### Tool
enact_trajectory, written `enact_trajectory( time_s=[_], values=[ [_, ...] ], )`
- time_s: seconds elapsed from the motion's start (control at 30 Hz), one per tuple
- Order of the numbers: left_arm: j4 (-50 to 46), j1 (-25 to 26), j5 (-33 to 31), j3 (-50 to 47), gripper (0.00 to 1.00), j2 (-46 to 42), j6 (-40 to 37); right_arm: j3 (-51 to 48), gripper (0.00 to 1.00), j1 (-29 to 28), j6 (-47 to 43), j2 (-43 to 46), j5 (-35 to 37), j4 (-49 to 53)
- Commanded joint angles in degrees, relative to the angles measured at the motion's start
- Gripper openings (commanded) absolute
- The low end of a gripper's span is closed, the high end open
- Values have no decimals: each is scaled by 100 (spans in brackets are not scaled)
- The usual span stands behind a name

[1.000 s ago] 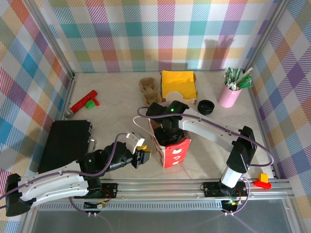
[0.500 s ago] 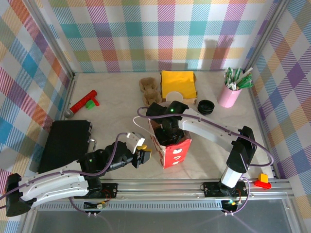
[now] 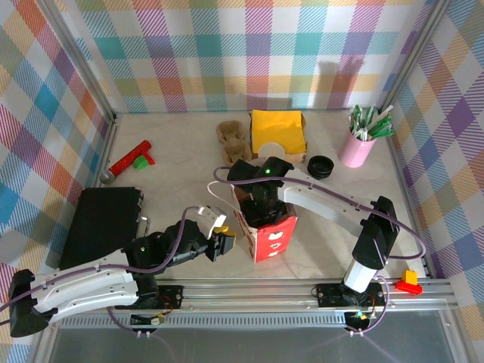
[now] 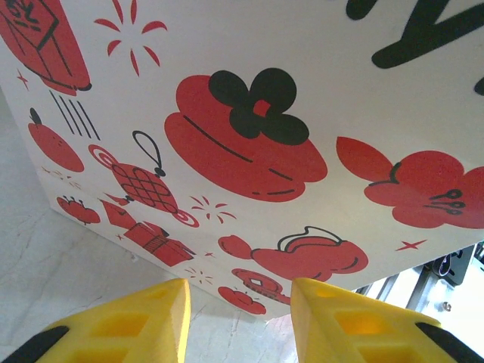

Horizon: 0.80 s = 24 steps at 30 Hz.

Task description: Pack the takeout coffee

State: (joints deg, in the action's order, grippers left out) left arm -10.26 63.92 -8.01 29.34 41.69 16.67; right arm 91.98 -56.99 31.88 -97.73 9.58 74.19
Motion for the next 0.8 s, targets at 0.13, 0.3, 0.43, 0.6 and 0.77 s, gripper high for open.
enact_trajectory(
  time_s=[0.13,0.3,0.43,0.6,0.77],
  values=[
    [200,-66,70,63,40,5,-23,15,51,-36,-103,137,123,324],
    [183,-73,68,63,40,-20,-5,-130,51,-35,-97,133,73,231],
    [156,-73,62,46,40,-55,3,-301,51,-38,-110,123,49,127],
    [147,-73,38,19,40,-109,12,-436,51,-36,-113,105,4,-20],
    [130,-73,44,8,39,-117,12,-488,51,-31,-122,55,-41,-63]
  ],
)
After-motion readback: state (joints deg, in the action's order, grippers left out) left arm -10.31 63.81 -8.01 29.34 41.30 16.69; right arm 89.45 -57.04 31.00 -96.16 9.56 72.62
